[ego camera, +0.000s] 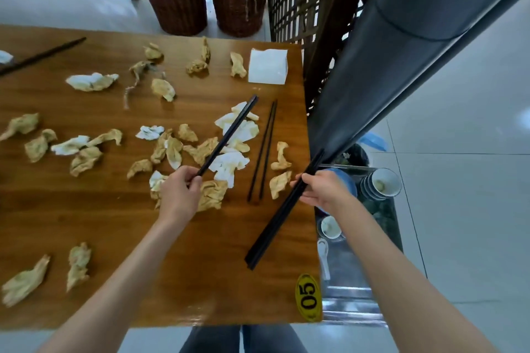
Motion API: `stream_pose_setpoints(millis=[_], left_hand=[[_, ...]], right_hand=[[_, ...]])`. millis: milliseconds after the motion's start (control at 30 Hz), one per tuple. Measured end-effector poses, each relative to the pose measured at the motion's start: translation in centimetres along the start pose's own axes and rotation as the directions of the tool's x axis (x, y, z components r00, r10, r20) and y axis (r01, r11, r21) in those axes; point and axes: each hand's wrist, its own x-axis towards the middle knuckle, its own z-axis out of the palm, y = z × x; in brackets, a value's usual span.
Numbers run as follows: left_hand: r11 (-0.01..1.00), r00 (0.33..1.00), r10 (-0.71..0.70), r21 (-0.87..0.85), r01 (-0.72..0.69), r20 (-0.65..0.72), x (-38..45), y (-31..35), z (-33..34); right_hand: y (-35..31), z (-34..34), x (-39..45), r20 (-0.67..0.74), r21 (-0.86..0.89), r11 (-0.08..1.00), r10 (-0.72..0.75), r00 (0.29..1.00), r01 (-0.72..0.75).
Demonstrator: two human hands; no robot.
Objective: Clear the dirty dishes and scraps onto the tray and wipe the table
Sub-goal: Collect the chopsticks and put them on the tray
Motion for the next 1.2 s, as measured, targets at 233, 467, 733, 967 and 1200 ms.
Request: stream_pose_setpoints(millis=[233,467,733,967,1200], left_hand=[[0.997,0.999,0.010,0.077,-0.007,-0.031,-0.3,-0.7,1.0],[0.998,0.998,0.028,0.062,-0.024,-0.057,-0.3,-0.4,2.2],[1.000,0.997,0.015,0.026,-0.013,-0.070,0.3,0.6,1.9],[0.999,0.991,-0.031,0.007,0.032,-0.127,0.7,0.7,0.5],[0.998,0.986,-0.056,-0.024,0.052,-0.158,1.9,0.4,-0.8]], right_hand=[[1.0,-0.2,1.5,0.003,-0.032,0.999,0.016,1.000,-0.016],[1.5,-0.7,2.4,0.030,-0.009,1.000,0.028,0.999,-0.028],[0.8,-0.7,2.7,0.040,0.008,1.000,0.019,0.999,-0.020],[-1.3,0.1,3.0,0.076,-0.027,0.999,-0.029,0.997,0.031],[-4.0,2.6,4.3,0.030,-0.106,0.990,-0.094,0.995,0.097]])
